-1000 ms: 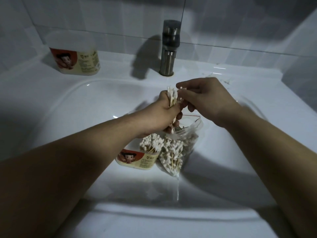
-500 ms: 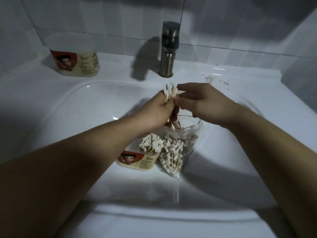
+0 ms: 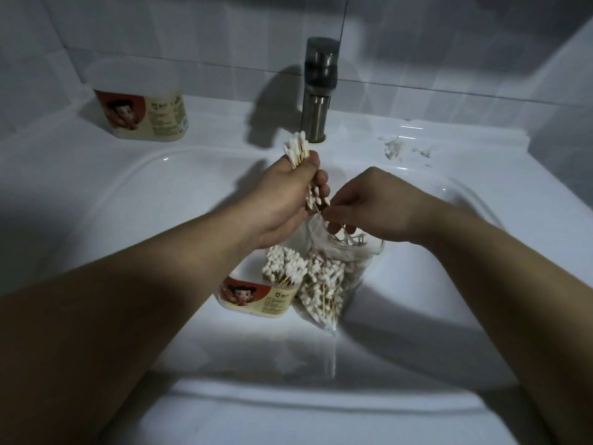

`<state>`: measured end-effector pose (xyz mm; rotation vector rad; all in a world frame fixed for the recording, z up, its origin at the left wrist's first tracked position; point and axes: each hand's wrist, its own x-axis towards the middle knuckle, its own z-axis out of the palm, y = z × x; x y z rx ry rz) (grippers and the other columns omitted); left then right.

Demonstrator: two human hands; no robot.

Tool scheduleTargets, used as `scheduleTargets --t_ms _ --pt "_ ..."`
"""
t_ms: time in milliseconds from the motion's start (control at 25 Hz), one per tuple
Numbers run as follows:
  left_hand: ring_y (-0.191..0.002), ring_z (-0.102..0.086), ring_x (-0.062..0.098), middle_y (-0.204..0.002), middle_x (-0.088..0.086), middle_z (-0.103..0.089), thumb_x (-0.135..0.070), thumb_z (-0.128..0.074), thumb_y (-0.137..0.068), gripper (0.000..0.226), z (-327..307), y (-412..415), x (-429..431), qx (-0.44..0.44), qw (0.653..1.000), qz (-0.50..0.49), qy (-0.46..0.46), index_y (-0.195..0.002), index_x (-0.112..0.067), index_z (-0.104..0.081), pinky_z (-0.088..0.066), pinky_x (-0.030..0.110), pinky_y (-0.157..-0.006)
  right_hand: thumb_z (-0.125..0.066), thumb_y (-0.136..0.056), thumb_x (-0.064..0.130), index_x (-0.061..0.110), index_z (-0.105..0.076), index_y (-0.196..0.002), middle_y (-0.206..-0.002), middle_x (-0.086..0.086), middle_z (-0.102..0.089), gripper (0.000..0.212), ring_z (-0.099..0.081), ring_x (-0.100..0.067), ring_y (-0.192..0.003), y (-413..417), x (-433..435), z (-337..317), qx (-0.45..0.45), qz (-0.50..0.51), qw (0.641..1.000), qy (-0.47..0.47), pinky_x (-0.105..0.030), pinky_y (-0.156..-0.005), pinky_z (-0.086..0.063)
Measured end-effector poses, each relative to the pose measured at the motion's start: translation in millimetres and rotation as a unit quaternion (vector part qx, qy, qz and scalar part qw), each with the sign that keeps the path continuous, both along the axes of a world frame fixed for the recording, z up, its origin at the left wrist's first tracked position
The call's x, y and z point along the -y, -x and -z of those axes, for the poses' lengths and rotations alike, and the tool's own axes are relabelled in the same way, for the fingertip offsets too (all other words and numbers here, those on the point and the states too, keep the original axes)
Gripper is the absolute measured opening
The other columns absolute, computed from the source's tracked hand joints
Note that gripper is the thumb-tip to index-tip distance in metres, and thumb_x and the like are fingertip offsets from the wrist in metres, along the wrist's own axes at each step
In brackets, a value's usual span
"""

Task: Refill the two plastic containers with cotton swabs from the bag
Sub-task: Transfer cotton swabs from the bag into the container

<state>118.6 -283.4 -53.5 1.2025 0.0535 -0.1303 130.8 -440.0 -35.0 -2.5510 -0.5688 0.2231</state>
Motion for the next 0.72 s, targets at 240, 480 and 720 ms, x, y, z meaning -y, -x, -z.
scheduleTargets --t_ms 240,480,720 --pt "-0.065 -0.057 0.012 -0.070 -0.002 -0.053 -0.020 -0.041 -0.111 0.019 1 -3 -2 -0.009 0.999 -0.047 -0.001 -0.094 -0.016 -0.047 -0.050 0.030 -0.063 -0.063 -0.097 0.030 0.016 -0.077 -0.079 -0.073 0.007 -0.076 0.026 -0.069 -0.007 -0.059 2 0 -1 -0.028 0.005 0.999 -0.022 -0.021 -0.058 -0.049" --pt "-0.072 -0.060 0.015 -0.083 0.004 -0.061 -0.024 -0.039 -0.111 0.023 6 0 2 0.005 0.993 -0.014 -0.121 -0.105 -0.012 -0.058 -0.057 0.031 -0.066 -0.067 -0.094 0.015 0.009 -0.078 -0.087 -0.080 -0.011 -0.074 0.015 -0.066 -0.021 -0.068 -5 0 -3 -0.048 0.102 0.955 -0.276 -0.033 -0.060 -0.055" --pt "-0.069 -0.065 0.014 -0.075 0.001 -0.067 -0.025 -0.037 -0.112 0.025 3 7 3 0.008 0.995 0.051 -0.088 -0.111 -0.012 -0.059 -0.060 0.031 -0.070 -0.074 -0.090 0.021 0.021 -0.075 -0.101 -0.076 0.003 -0.073 0.011 -0.059 -0.003 -0.058 -7 -3 3 0.005 0.126 0.954 -0.272 -0.017 -0.054 -0.043"
